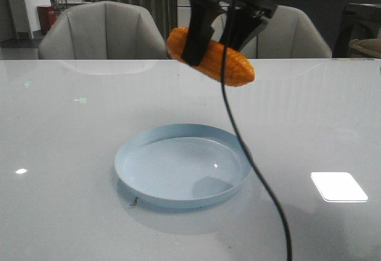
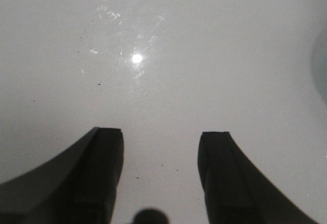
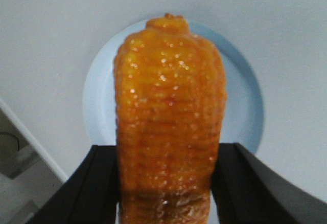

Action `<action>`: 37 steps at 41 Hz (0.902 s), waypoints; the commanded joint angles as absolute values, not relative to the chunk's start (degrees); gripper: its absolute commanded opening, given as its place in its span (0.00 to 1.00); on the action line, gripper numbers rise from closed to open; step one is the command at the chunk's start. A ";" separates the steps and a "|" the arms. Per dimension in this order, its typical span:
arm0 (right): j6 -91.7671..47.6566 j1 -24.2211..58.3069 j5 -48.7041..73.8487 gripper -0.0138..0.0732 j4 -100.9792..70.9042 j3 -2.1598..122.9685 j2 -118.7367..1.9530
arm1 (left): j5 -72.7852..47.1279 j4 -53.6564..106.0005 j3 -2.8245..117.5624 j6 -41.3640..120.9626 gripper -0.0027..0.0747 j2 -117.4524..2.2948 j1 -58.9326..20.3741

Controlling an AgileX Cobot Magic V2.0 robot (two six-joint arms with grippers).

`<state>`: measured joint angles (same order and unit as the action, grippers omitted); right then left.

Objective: Place corn on plate with both arms
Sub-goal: 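Lift the corn with the right gripper and carry it over the plate, then lower the corn onto the plate and open the right gripper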

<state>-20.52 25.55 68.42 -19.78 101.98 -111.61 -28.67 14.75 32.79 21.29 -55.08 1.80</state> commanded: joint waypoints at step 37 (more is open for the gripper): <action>-22.18 29.48 66.70 0.70 -19.18 103.79 -120.53 | -25.33 15.76 34.45 21.18 0.55 -54.27 1.84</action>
<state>-21.36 29.55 67.31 -17.93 102.16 -124.09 -28.67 14.75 32.79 21.29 -55.08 1.80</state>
